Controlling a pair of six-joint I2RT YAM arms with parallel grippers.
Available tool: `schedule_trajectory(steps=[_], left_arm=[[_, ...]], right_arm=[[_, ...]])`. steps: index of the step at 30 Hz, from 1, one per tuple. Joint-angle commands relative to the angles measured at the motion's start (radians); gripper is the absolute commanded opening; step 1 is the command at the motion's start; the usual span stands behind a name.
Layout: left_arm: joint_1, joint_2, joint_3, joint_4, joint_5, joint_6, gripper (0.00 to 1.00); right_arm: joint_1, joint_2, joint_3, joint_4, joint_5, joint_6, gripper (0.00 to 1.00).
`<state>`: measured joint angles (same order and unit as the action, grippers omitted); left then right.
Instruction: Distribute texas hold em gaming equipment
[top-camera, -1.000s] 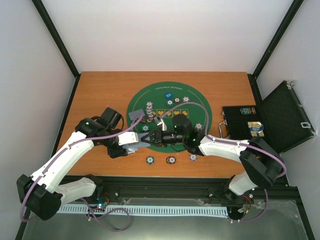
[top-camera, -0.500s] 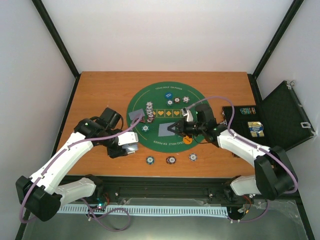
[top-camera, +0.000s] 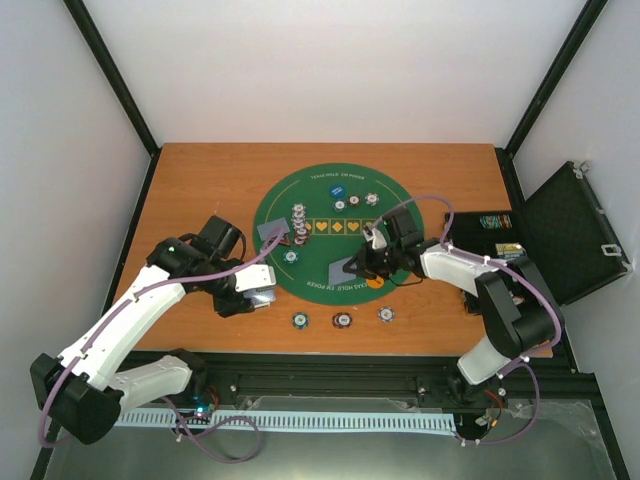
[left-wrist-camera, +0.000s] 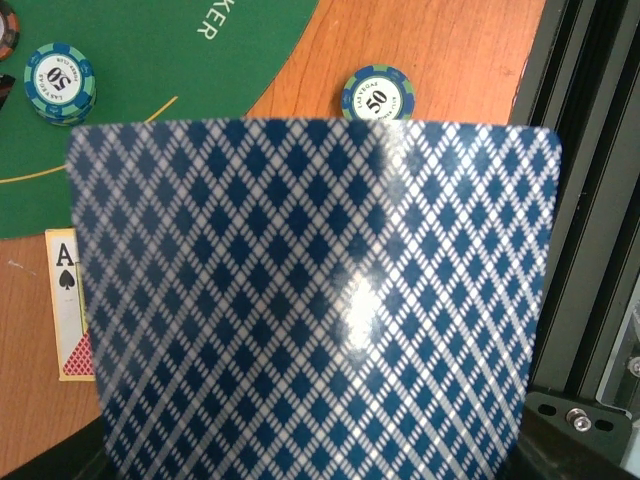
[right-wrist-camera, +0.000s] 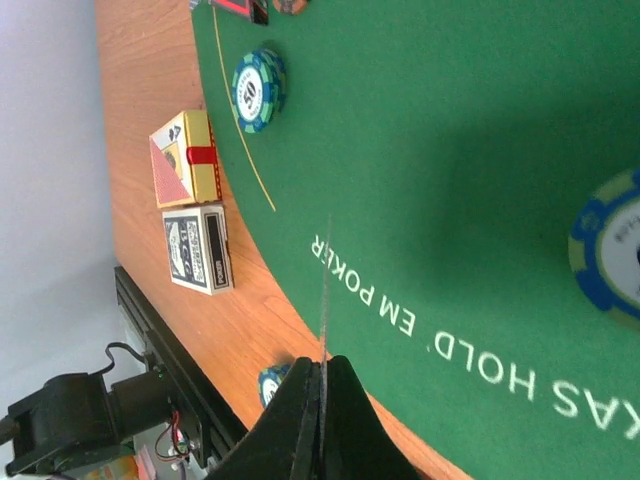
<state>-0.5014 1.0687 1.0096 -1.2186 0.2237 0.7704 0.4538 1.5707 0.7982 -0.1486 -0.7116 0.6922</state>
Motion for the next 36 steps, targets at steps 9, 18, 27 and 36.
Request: schedule_trajectory(steps=[9,18,27,36], left_arm=[[-0.003,-0.025,0.035,-0.033,-0.002,0.012,0.23],[-0.003,-0.017,0.037,-0.036,0.018,0.0,0.23],[-0.003,0.013,0.032,-0.019,0.035,-0.009,0.23],[-0.003,0.021,0.028,-0.015,0.042,-0.014,0.23]], right_arm=[[-0.099,0.352,0.594,-0.188,-0.001,-0.109,0.03],[-0.164,0.782,1.194,-0.361,0.056,-0.174,0.03],[-0.205,1.08,1.618,-0.395,0.05,-0.095,0.03],[-0.208,1.134,1.645,-0.408,0.099,-0.108,0.21]])
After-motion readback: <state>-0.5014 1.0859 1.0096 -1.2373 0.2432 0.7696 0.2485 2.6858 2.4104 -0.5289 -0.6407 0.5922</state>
